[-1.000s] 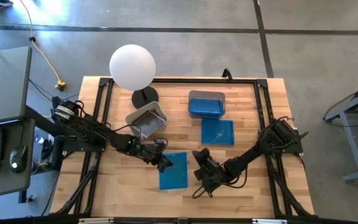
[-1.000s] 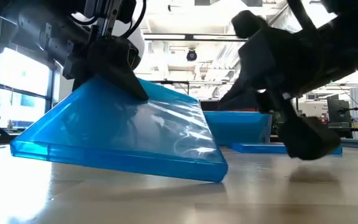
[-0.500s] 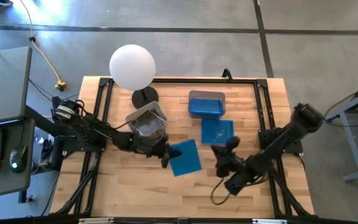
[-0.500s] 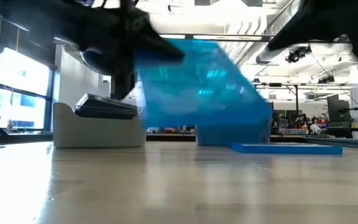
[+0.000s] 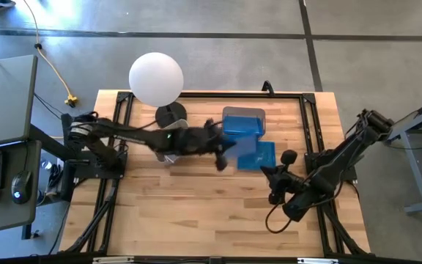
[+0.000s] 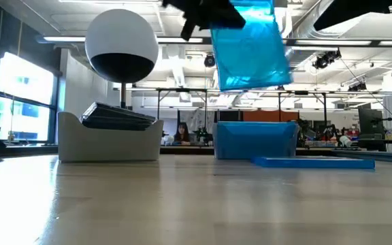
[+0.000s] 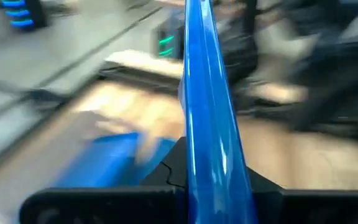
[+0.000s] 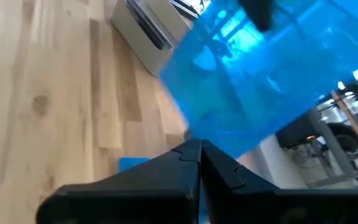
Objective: Pick & place jewel cases by type
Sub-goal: Put the left blue CD case into the black bin, then put the blue CD case into the black bin
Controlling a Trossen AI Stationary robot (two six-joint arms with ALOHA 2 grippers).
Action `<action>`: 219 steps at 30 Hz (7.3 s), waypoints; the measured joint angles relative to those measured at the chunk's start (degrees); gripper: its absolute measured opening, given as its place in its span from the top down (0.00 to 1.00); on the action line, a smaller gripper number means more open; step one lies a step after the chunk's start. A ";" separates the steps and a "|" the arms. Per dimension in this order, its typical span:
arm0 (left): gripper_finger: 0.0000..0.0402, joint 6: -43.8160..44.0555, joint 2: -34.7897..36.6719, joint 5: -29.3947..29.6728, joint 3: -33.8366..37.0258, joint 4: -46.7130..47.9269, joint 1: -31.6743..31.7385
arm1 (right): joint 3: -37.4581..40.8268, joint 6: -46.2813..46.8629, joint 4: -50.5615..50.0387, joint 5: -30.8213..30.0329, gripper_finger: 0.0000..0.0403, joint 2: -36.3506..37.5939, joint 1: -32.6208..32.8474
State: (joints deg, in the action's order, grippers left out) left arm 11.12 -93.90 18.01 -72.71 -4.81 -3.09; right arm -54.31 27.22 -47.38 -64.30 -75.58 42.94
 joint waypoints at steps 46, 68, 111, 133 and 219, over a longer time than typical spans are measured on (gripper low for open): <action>0.59 -29.83 -31.39 12.64 -43.65 42.35 7.90 | 0.18 3.68 -5.15 7.13 1.00 0.23 -3.22; 0.58 -1.18 -15.35 25.97 -60.13 88.27 -2.40 | 7.75 2.88 8.27 14.39 1.00 -0.56 -5.01; 0.58 7.55 16.99 -4.04 1.61 41.45 -2.18 | 19.50 -1.65 60.79 51.26 1.00 -23.95 -22.88; 0.58 19.56 -0.94 -26.41 19.31 7.65 -4.64 | -17.80 -15.59 13.33 40.47 1.00 -34.02 -8.97; 0.58 14.77 -19.50 -23.09 4.98 9.68 -3.72 | -2.79 4.13 40.30 40.92 1.00 -31.27 1.28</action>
State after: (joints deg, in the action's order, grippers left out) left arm 25.89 -113.40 -5.08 -67.72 4.88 -6.81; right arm -57.10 31.35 -7.08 -23.38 -106.85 44.23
